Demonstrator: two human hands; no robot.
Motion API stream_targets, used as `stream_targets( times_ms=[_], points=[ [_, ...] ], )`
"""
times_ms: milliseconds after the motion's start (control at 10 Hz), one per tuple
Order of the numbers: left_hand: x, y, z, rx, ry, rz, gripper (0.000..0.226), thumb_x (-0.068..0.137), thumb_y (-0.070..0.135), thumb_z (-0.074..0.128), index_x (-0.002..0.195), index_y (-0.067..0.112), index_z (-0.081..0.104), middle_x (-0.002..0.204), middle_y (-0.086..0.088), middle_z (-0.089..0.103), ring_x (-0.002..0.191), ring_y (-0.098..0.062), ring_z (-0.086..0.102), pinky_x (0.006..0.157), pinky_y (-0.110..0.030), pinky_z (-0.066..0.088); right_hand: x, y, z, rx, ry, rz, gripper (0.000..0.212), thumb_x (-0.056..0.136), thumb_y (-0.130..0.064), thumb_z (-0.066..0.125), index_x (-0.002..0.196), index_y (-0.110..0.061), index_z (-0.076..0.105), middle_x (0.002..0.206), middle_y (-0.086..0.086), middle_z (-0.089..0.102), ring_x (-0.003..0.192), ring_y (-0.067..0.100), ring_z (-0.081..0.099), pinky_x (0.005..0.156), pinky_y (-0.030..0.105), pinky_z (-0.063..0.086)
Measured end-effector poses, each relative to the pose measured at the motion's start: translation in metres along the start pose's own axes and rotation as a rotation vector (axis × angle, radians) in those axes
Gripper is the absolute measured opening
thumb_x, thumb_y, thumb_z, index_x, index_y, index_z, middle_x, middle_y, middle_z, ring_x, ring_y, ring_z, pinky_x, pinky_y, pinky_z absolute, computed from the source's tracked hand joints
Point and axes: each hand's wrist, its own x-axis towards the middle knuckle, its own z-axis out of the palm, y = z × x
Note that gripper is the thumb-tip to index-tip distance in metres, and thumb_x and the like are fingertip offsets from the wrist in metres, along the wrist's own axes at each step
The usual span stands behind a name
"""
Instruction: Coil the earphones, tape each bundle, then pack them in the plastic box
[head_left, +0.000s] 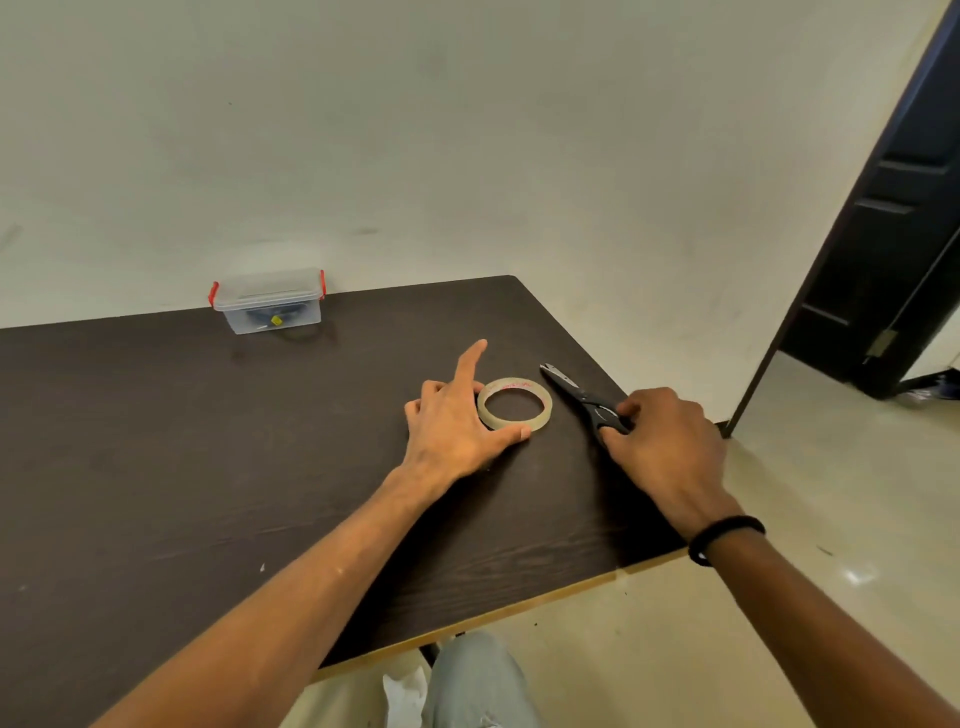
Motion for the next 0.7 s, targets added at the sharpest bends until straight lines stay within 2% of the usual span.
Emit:
stream_targets(
  times_ms=[100, 200, 400, 500, 600, 700],
  points=[
    [0.004, 0.008, 0.01, -0.006, 0.029, -0.015, 0.121, 0.063, 0.072, 0.082, 0.156, 0.051, 0.008, 0.126, 0.017, 0.065, 0.128, -0.019, 0.046, 0.099, -0.038, 0.024, 0.007, -0.005, 0.003, -0.116, -0.027, -0.032, 0.023, 0.091, -0.039, 0.074, 0.106, -0.021, 0.074, 0.097, 0.007, 0.075, 0.095, 0.033, 0.07, 0.087, 0.046, 0.059],
    [0.006, 0.015, 0.018, -0.012, 0.058, -0.028, 0.12, 0.063, 0.071, 0.081, 0.157, 0.049, 0.01, 0.125, 0.016, 0.066, 0.127, -0.019, 0.047, 0.104, -0.041, 0.026, 0.013, -0.006, 0.004, -0.146, -0.038, -0.046, 0.029, 0.092, -0.037, 0.076, 0.109, -0.014, 0.073, 0.101, 0.012, 0.074, 0.099, 0.036, 0.068, 0.079, 0.04, 0.058],
    [0.006, 0.017, 0.021, -0.028, 0.069, -0.04, 0.121, 0.063, 0.073, 0.08, 0.158, 0.046, 0.01, 0.128, 0.016, 0.066, 0.129, -0.02, 0.046, 0.109, -0.044, 0.027, 0.019, -0.003, 0.0, -0.06, -0.095, -0.04, 0.027, 0.092, -0.032, 0.08, 0.107, -0.011, 0.076, 0.102, 0.014, 0.075, 0.096, 0.035, 0.07, 0.085, 0.046, 0.061],
    [0.005, 0.017, 0.02, -0.039, 0.066, -0.038, 0.124, 0.062, 0.073, 0.081, 0.158, 0.046, 0.008, 0.131, 0.013, 0.065, 0.13, -0.021, 0.047, 0.11, -0.044, 0.027, 0.018, -0.002, -0.002, -0.061, -0.107, -0.068, 0.026, 0.092, -0.033, 0.081, 0.105, -0.011, 0.079, 0.1, 0.014, 0.076, 0.095, 0.034, 0.071, 0.084, 0.044, 0.061],
    [-0.002, 0.017, 0.013, -0.05, 0.042, -0.036, 0.13, 0.06, 0.072, 0.085, 0.159, 0.046, 0.004, 0.136, 0.007, 0.063, 0.134, -0.022, 0.046, 0.115, -0.046, 0.029, 0.017, -0.003, -0.006, -0.021, -0.205, -0.052, 0.027, 0.092, -0.031, 0.082, 0.107, -0.009, 0.08, 0.1, 0.013, 0.077, 0.092, 0.029, 0.071, 0.084, 0.041, 0.061],
    [-0.009, 0.009, 0.003, -0.079, 0.026, -0.014, 0.131, 0.061, 0.07, 0.086, 0.16, 0.046, 0.004, 0.14, 0.0, 0.06, 0.135, -0.024, 0.046, 0.115, -0.046, 0.035, 0.014, -0.005, -0.008, 0.04, -0.193, -0.057, 0.023, 0.095, -0.026, 0.078, 0.108, -0.007, 0.08, 0.098, 0.012, 0.076, 0.089, 0.027, 0.07, 0.084, 0.041, 0.061]
  ],
)
